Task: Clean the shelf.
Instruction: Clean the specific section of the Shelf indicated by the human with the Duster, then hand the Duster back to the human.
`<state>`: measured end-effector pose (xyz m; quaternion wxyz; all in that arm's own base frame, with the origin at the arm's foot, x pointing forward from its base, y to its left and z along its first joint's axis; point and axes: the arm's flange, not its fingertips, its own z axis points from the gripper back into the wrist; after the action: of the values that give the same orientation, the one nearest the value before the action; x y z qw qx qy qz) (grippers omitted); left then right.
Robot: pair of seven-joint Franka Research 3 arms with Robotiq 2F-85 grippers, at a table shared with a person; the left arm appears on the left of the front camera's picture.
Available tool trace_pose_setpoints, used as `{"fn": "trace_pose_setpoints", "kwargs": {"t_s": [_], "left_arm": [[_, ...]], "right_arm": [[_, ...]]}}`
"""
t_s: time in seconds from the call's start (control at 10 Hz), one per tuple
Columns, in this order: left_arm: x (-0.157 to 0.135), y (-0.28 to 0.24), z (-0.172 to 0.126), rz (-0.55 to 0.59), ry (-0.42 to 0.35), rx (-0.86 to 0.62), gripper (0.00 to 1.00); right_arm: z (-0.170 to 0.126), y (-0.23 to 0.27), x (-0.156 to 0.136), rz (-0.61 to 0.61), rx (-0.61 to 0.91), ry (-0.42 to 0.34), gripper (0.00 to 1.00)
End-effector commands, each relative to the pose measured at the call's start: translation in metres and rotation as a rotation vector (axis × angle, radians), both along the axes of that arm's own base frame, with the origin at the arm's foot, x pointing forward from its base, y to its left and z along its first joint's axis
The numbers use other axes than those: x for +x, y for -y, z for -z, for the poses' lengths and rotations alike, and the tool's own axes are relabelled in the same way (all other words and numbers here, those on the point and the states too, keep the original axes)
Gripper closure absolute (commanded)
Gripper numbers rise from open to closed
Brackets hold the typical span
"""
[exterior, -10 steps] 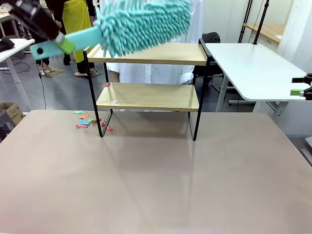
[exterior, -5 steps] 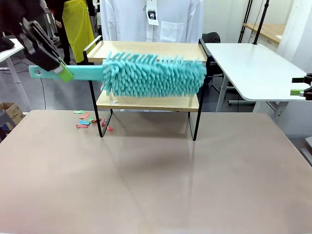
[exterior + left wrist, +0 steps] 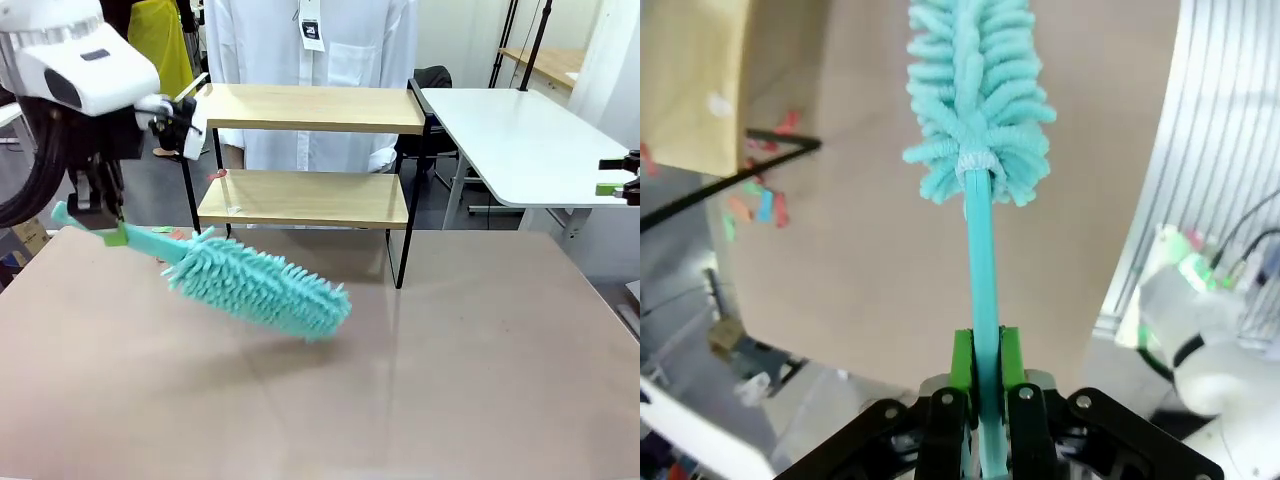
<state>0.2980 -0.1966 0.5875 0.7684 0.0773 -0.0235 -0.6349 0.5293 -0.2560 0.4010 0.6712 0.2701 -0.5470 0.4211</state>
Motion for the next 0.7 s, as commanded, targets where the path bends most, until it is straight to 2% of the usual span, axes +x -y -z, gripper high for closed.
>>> {"fn": "trace_pose_setpoints", "kwargs": {"t_s": [0.0, 0.1, 0.2, 0.6], "left_arm": [[0.005, -0.004, -0.006, 0.033, -0.011, 0.051, 0.87], [0.007, 0.002, -0.007, -0.026, 0.051, 0.061, 0.87], [0.001, 0.000, 0.005, 0.008, -0.017, 0.039, 0.87], [0.001, 0.000, 0.005, 0.008, -0.017, 0.039, 0.87]], "right_arm": [[-0.005, -0.004, 0.001, 0.017, -0.014, -0.019, 0.00], [-0.005, -0.004, 0.001, 0.017, -0.014, -0.019, 0.00], [-0.005, -0.004, 0.001, 0.017, -0.014, -0.019, 0.00], [-0.005, -0.004, 0.001, 0.017, -0.014, -0.019, 0.00]]}}
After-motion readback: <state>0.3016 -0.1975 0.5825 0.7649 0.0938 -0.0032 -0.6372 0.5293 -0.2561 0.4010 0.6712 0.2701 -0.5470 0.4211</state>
